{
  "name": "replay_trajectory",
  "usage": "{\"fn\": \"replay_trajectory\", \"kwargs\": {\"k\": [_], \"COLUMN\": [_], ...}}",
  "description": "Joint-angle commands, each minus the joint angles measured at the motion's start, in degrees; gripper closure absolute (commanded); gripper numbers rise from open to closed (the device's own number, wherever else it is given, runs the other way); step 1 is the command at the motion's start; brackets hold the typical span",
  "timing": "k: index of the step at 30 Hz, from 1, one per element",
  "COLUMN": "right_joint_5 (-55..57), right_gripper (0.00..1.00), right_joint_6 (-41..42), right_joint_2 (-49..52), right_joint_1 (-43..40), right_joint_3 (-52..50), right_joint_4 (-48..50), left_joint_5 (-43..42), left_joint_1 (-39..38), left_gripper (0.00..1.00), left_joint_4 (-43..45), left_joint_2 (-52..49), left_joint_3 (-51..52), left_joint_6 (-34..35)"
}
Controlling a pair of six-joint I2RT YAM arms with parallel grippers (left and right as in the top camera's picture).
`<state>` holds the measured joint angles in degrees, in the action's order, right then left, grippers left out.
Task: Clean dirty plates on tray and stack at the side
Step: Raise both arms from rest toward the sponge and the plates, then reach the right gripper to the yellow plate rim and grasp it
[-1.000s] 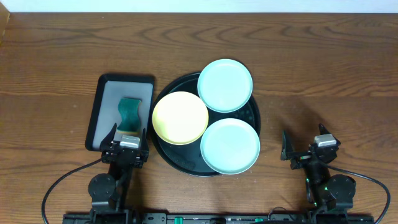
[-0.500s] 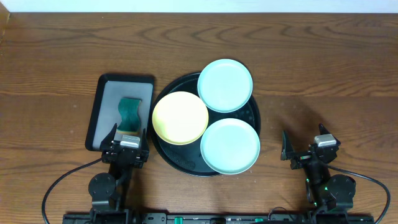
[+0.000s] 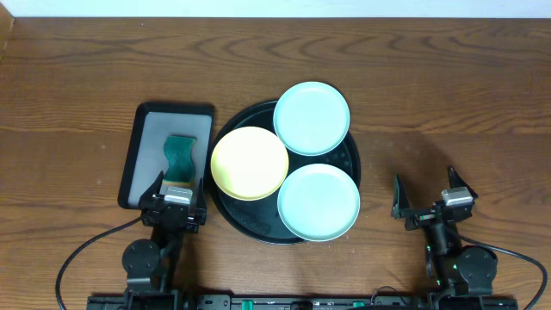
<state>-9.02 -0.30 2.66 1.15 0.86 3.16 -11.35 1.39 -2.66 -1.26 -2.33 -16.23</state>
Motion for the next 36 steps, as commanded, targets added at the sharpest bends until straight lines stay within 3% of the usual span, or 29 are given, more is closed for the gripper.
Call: {"fn": "replay_trajectory", "kwargs": {"k": [1,11,17,21,29,36], "right_joint_5": [0.76,0.79,-2.32,-1.90,-9.14,-14.71], "right_gripper": [0.01,0.01,0.01,0.01,0.01,0.01], "right_joint_6": [0.44,0.44,1.49,1.55,5.84,5.81], "right_joint_2": [1.49,16.72,29.92,38.05,56.54,72.41], "right_joint_1": [0.33,0.33,0.35,0.35,0.46,0.50], "right_joint_3": [4.37,21.29,33.46,38.42,53.57,72.39], "right_joint_4": [-0.17,-5.09,-15.89,-15.13,-21.81,-37.77], "left_joint_5": [-0.83,-1.05,0.46,0.24,-1.49,-5.42], "left_joint_1": [0.17,0.17,0.20,0.20,0.20,0.20], "left_gripper": [0.23,0.23,0.23,0.23,0.23,0.23], "left_joint_4": [-1.46,-15.67,-18.45,-20.94,-43.45,-62.47], "left_joint_2": [-0.63,-14.32,-29.88,-42.03,-65.90,-80.46], "left_joint_3": [-5.90,-24.11,-37.35,-45.35,-70.10,-91.84], "left_joint_6": [3.54,4.68,4.81,7.21,8.02,9.40]}}
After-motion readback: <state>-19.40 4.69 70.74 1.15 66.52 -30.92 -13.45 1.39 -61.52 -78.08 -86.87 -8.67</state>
